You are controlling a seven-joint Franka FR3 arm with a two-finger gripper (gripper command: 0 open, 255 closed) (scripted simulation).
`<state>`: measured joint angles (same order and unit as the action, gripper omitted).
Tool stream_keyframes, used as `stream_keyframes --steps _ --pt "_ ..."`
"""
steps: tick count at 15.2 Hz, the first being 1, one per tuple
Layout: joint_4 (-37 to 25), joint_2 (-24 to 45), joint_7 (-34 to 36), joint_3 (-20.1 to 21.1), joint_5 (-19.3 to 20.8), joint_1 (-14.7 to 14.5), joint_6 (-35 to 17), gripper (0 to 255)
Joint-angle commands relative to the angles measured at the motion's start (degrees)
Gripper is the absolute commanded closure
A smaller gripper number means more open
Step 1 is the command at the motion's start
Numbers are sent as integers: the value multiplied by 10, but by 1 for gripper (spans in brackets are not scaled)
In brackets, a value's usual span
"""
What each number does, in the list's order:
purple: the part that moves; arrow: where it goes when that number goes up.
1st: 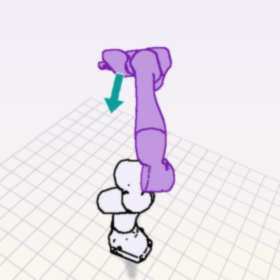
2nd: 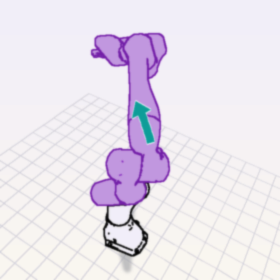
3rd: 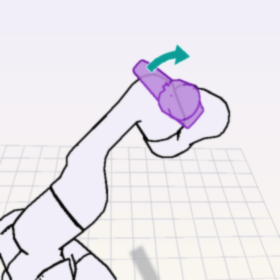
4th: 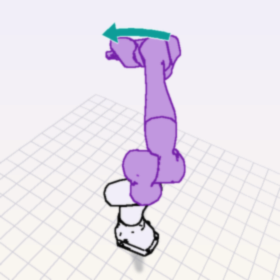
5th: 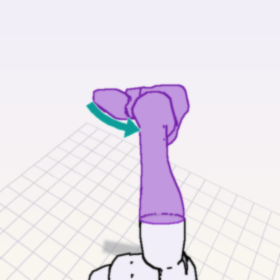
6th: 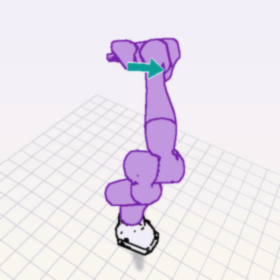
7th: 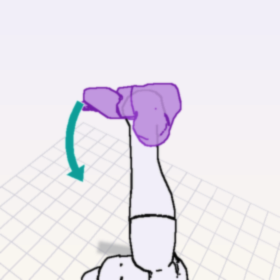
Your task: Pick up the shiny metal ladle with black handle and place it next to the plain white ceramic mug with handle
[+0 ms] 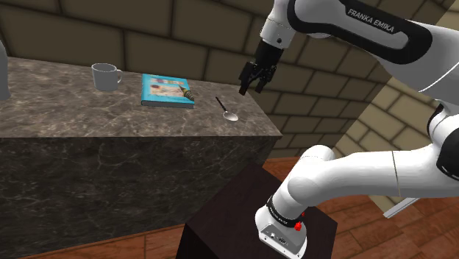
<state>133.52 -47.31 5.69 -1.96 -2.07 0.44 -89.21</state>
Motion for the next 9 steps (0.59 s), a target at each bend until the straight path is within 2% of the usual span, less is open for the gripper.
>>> stream_keyframes --steps 1,9 --pt "0 0 0 0 0 0 0 0" --pt "28 102 -3 -39 19 32 -142 0"
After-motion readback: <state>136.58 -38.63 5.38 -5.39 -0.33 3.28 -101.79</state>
